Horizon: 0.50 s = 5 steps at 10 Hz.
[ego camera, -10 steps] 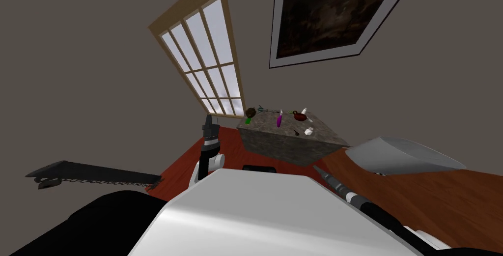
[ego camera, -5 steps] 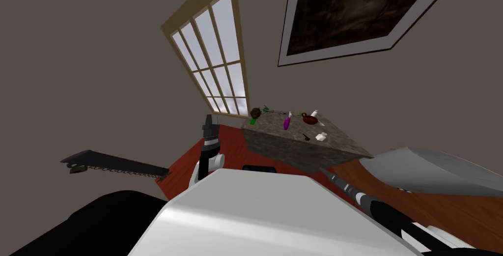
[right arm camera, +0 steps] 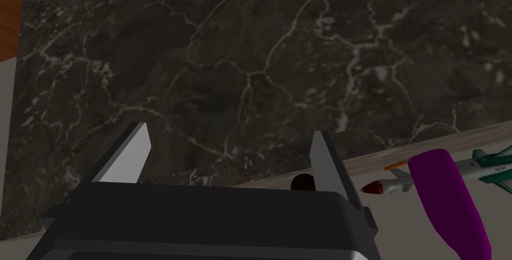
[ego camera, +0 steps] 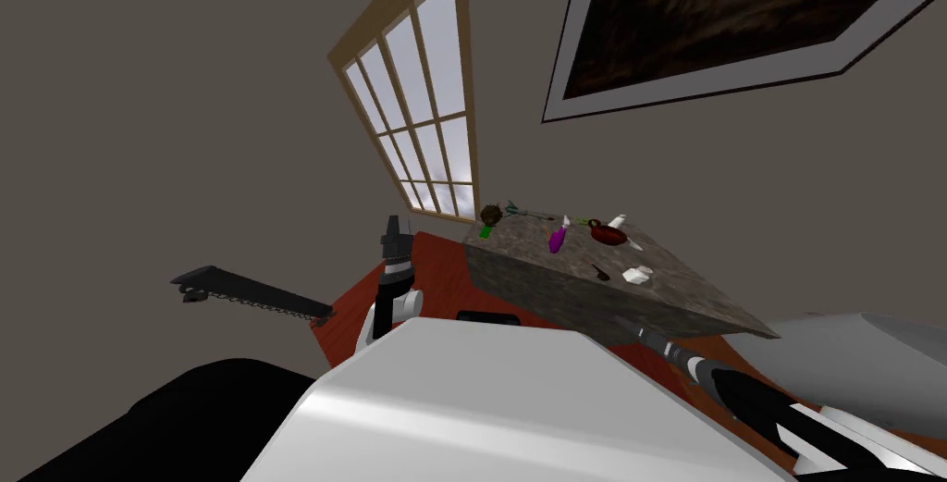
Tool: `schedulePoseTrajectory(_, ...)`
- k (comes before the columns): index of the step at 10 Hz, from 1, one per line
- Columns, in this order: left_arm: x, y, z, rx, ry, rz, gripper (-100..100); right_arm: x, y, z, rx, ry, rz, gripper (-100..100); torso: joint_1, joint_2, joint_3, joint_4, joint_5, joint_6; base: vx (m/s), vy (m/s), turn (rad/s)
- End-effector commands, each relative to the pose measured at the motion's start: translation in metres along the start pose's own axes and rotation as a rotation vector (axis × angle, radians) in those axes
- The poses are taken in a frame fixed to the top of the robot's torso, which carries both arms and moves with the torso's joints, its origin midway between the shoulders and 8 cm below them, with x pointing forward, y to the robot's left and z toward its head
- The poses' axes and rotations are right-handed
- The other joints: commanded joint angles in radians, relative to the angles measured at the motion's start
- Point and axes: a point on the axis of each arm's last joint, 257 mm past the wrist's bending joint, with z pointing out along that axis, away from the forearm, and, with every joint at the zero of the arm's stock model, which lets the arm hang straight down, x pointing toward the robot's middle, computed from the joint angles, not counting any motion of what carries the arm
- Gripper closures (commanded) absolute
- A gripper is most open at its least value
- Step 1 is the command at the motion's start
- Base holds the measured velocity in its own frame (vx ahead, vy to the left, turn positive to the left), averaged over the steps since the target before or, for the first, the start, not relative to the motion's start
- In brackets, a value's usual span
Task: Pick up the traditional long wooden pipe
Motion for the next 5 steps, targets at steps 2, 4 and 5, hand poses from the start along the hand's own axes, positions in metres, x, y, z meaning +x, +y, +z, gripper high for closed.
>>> schedulePoseTrajectory(2, 0.0, 0.0, 0.0, 0.0, 0.0, 0.0, 0, -0.024, -0.015, -0.004, 0.055, -0.001, -0.092, -100, 0.0, 0.0, 0.0, 0.0, 0.0, 0.0, 0.077, 0.049, 0.148)
schedulePoseTrajectory(4, 0.0, 0.0, 0.0, 0.0, 0.0, 0.0, 0, -0.046, -0.025, -0.007, 0.098, -0.005, -0.171, -100, 0.0, -0.001, -0.001, 0.0, 0.0, -0.001, 0.088, 0.04, 0.187)
schedulePoseTrajectory(5, 0.0, 0.0, 0.0, 0.0, 0.0, 0.0, 0, -0.055, -0.03, -0.008, 0.116, -0.007, -0.202, -100, 0.0, -0.001, -0.001, 0.0, 0.0, 0.0, 0.091, 0.041, 0.137)
